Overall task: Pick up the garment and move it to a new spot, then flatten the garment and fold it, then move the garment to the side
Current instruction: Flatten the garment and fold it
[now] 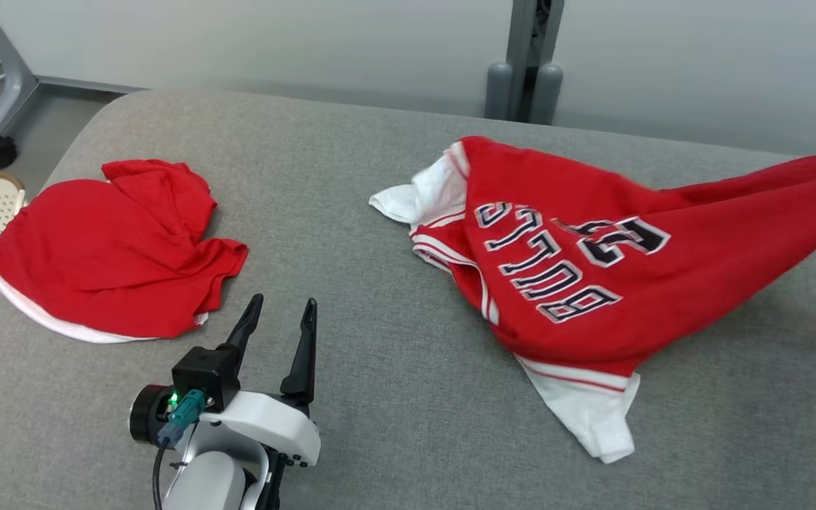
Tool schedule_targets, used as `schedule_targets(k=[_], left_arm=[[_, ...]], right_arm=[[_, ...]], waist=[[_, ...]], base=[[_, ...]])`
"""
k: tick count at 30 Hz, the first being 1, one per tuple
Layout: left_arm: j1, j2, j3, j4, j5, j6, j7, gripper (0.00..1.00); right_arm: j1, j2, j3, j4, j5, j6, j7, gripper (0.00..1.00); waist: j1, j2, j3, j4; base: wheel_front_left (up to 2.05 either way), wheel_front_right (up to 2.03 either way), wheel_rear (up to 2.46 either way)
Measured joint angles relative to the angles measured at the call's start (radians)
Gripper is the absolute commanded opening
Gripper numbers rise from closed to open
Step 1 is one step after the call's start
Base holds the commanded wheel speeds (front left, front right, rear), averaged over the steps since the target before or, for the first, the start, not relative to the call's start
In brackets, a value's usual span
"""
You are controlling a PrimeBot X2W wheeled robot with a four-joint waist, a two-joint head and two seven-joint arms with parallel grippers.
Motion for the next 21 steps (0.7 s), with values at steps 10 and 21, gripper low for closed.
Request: schedule_targets(k=[10, 21], left_arm=[[0.034, 0.000, 0.000, 0.002, -0.007, 0.005, 0.000, 1.00], [0.058, 0.001, -0.009, 0.010, -0.013, 0.002, 0.000, 1.00]], right_arm=[[0.137, 0.002, -0.281, 0.013, -0.174, 0.000, -0.002, 0.00], [0.204, 0.093, -0.336, 0.105, -0.268, 0.000, -0.002, 1.00]], waist=[[0.0000, 0.0000, -0.054, -0.071], [0.0000, 0.0000, -0.108, -0.119]], base=[[0.00, 0.00, 0.00], [0.00, 0.00, 0.00]])
